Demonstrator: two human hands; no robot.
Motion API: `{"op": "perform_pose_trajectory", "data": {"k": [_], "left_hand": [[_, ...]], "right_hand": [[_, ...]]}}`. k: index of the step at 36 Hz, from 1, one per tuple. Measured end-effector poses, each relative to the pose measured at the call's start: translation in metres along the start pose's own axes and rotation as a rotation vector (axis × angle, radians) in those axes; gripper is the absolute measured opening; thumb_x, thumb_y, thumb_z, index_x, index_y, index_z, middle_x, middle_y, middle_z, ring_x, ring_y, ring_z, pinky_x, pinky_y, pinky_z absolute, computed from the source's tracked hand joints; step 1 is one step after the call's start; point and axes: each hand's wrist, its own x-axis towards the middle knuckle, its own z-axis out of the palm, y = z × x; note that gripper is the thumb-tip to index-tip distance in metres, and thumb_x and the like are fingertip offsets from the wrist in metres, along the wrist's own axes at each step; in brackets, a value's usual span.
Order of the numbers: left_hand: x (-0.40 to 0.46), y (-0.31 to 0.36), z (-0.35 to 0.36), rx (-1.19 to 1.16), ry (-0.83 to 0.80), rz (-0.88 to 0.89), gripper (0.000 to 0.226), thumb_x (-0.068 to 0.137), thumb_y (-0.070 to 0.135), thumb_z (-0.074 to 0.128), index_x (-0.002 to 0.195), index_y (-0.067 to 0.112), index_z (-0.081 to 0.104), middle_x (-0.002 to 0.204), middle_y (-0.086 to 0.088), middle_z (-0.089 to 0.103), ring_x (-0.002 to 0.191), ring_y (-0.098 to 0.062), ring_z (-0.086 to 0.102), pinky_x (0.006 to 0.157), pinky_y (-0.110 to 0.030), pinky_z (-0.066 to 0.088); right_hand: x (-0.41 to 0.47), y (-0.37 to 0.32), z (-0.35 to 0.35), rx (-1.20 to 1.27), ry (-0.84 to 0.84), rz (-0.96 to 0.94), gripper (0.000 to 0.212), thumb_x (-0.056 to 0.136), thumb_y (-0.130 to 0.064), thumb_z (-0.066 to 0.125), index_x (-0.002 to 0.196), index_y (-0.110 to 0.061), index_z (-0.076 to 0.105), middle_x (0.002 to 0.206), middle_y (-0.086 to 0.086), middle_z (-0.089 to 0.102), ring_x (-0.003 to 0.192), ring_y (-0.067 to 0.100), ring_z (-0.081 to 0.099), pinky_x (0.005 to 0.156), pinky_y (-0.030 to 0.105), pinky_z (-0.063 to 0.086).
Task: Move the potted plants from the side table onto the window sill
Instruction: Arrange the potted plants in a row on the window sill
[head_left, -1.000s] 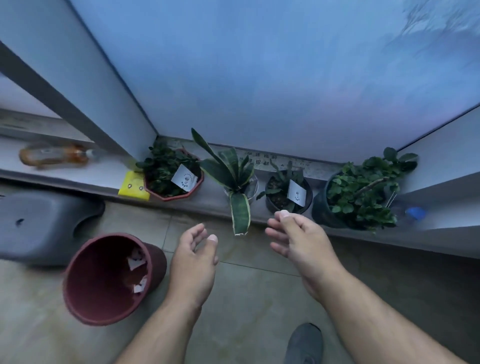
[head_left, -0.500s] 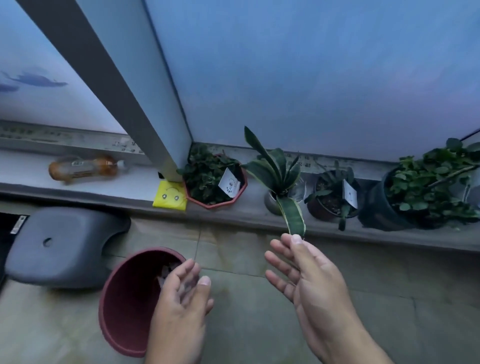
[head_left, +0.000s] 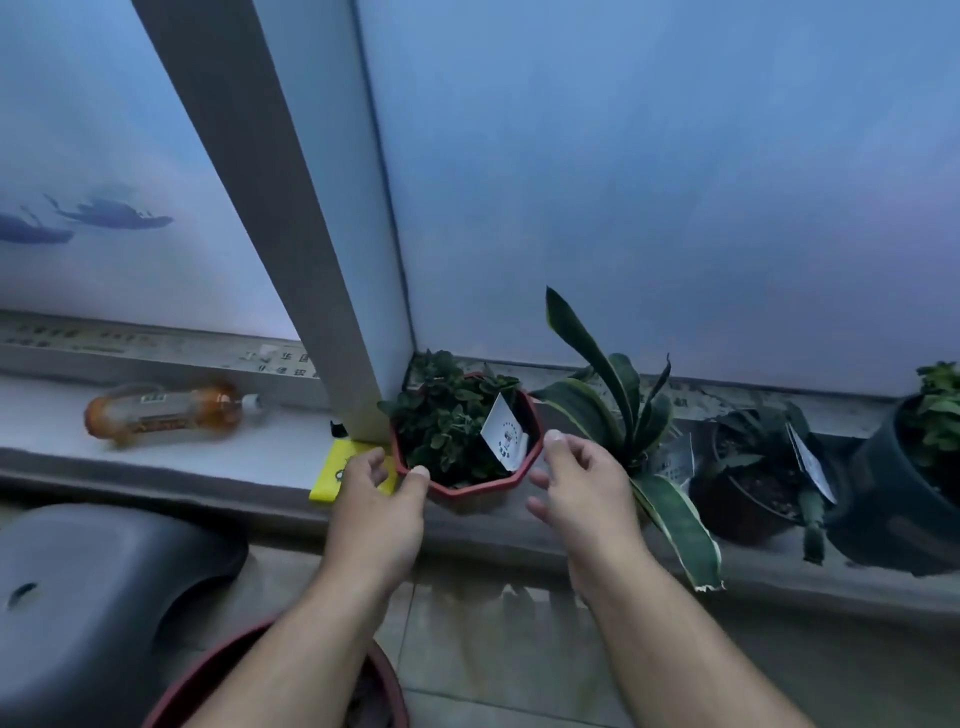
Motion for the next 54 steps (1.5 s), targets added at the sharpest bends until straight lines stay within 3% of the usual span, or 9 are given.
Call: {"op": "perform_pose_trajectory", "data": {"k": [3, 7, 14, 22, 28, 33, 42, 49, 54], "left_hand": [[0.014, -0.006, 0.004, -0.014, -0.001, -0.051, 0.062, 0.089, 0.041, 0.067, 0.142, 0.024, 0.041, 0.139, 0.001, 0.054, 0.121, -0.026, 0.056, 0.101, -0.051, 0.05], [0.018, -0.007, 0.015, -0.075, -0.011, -0.036, 0.048, 0.091, 0.035, 0.067, 0.132, 0.018, 0.05, 0.103, 0.009, 0.065, 0.104, -0.021, 0.062, 0.096, -0.05, 0.054], [0.013, -0.011, 0.022, -0.156, 0.015, 0.007, 0.019, 0.091, 0.016, 0.068, 0.095, 0.03, 0.056, 0.098, 0.011, 0.068, 0.101, -0.022, 0.066, 0.096, -0.049, 0.055], [0.017, -0.009, 0.011, -0.305, -0.115, -0.015, 0.053, 0.097, 0.003, 0.055, 0.147, 0.017, 0.043, 0.135, 0.004, 0.06, 0.117, -0.018, 0.061, 0.09, -0.035, 0.054], [0.009, -0.012, 0.017, -0.319, -0.05, -0.063, 0.04, 0.097, 0.008, 0.057, 0.136, 0.016, 0.051, 0.126, 0.0, 0.063, 0.114, -0.021, 0.061, 0.106, -0.047, 0.047], [-0.005, -0.018, 0.032, -0.298, -0.043, -0.177, 0.011, 0.099, 0.022, 0.058, 0.108, 0.02, 0.063, 0.098, 0.0, 0.072, 0.086, -0.019, 0.066, 0.084, -0.039, 0.054], [-0.001, -0.012, 0.033, -0.349, -0.027, -0.179, 0.013, 0.101, 0.02, 0.053, 0.105, 0.025, 0.064, 0.103, 0.0, 0.072, 0.089, -0.018, 0.068, 0.073, -0.036, 0.054], [0.0, -0.005, 0.028, -0.468, -0.149, -0.141, 0.028, 0.105, 0.01, 0.043, 0.124, 0.018, 0.062, 0.118, -0.004, 0.07, 0.108, -0.016, 0.064, 0.099, -0.038, 0.048], [-0.002, -0.002, 0.028, -0.539, -0.157, -0.126, 0.027, 0.105, 0.006, 0.041, 0.116, 0.015, 0.064, 0.104, -0.002, 0.074, 0.095, -0.012, 0.069, 0.076, -0.027, 0.053]], "right_hand": [[0.016, 0.01, 0.006, -0.09, 0.041, -0.025, 0.027, 0.103, -0.031, 0.053, 0.078, -0.025, 0.062, 0.082, -0.005, 0.065, 0.086, 0.019, 0.066, 0.091, 0.051, 0.058], [0.037, 0.022, 0.015, -0.11, 0.044, 0.0, 0.03, 0.099, -0.021, 0.054, 0.072, -0.013, 0.064, 0.059, -0.004, 0.056, 0.059, 0.017, 0.049, 0.061, 0.038, 0.045], [0.049, 0.036, 0.018, 0.059, 0.032, 0.146, 0.01, 0.097, -0.008, 0.06, 0.093, -0.009, 0.069, 0.097, 0.018, 0.076, 0.083, 0.03, 0.073, 0.083, 0.048, 0.063], [0.019, 0.044, 0.01, 0.173, -0.037, 0.268, 0.009, 0.097, -0.005, 0.061, 0.099, 0.001, 0.068, 0.087, 0.017, 0.074, 0.067, 0.019, 0.068, 0.064, 0.032, 0.063], [0.007, 0.053, 0.01, 0.124, -0.064, 0.276, 0.012, 0.098, -0.012, 0.063, 0.103, -0.002, 0.067, 0.089, 0.012, 0.072, 0.081, 0.023, 0.071, 0.075, 0.039, 0.064], [0.015, 0.044, -0.006, 0.034, 0.023, 0.159, 0.019, 0.1, -0.024, 0.061, 0.099, -0.005, 0.066, 0.091, 0.013, 0.07, 0.091, 0.028, 0.072, 0.086, 0.051, 0.062], [0.035, 0.041, 0.003, 0.129, -0.004, 0.228, 0.011, 0.097, -0.011, 0.065, 0.097, 0.0, 0.067, 0.089, 0.02, 0.074, 0.077, 0.027, 0.072, 0.078, 0.043, 0.064], [0.032, 0.049, 0.015, 0.176, -0.055, 0.297, 0.01, 0.096, -0.008, 0.066, 0.101, 0.001, 0.066, 0.095, 0.019, 0.075, 0.08, 0.025, 0.074, 0.07, 0.039, 0.063], [0.03, 0.047, 0.018, 0.178, -0.051, 0.263, 0.011, 0.1, -0.015, 0.06, 0.104, -0.006, 0.064, 0.097, 0.015, 0.076, 0.085, 0.027, 0.076, 0.069, 0.037, 0.063]]}}
